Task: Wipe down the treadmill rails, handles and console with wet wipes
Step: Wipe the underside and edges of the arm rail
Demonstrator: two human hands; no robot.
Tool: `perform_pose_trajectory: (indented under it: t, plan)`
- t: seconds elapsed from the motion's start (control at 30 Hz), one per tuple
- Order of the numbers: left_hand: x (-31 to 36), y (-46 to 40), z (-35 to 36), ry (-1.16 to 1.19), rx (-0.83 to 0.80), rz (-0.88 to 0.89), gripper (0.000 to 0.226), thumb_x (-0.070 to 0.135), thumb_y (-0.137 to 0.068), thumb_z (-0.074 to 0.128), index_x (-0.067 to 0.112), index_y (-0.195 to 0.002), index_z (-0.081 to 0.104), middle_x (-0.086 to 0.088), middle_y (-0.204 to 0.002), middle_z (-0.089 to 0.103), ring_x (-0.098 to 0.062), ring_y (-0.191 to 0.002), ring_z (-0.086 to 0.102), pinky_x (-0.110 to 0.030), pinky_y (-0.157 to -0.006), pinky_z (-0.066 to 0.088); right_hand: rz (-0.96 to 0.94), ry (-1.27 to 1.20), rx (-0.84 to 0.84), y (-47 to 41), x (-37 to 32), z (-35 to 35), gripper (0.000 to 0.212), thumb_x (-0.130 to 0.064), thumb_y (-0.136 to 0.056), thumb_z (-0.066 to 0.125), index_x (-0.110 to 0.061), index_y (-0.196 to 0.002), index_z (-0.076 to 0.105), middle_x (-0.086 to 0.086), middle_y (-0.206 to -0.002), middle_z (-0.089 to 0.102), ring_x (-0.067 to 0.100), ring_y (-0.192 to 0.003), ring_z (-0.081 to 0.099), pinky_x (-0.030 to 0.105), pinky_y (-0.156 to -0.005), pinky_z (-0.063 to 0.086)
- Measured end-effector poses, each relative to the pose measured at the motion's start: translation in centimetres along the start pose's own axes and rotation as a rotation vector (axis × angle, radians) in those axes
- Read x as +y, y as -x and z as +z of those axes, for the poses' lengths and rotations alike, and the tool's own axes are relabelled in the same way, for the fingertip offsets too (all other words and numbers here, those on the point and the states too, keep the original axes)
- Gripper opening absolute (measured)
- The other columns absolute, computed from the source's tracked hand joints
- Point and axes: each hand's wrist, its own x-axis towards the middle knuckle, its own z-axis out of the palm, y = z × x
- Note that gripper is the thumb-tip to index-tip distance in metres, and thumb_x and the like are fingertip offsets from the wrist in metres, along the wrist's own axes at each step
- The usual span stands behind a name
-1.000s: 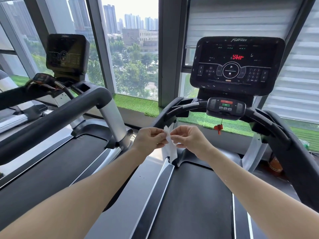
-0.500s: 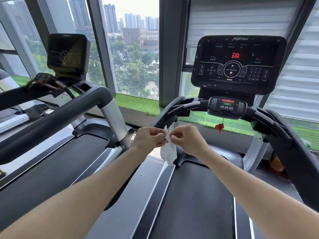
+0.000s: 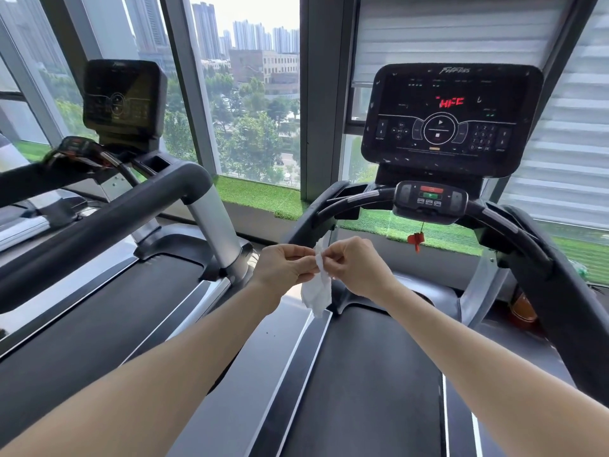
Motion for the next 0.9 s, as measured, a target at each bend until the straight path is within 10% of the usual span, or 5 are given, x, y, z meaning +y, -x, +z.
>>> perform_pose_trajectory:
  t: [0.9]
  plan:
    - [-0.5, -1.5, -1.0, -0.066, 0.108, -0.071, 0.004, -0.002, -0.081, 0.069, 0.002, -0.081, 0.068, -0.016, -0.079, 0.07, -0.016, -0.061, 0.068, -0.027, -0.07, 0.058, 0.158, 0.223, 0.002, -1.2, 0.4, 0.5, 0.019, -0.015, -0.081, 0.066, -0.006, -0.065, 0.068, 0.011, -0.07, 0.068, 0.027, -0.064, 0.064, 0.038, -0.06, 0.056]
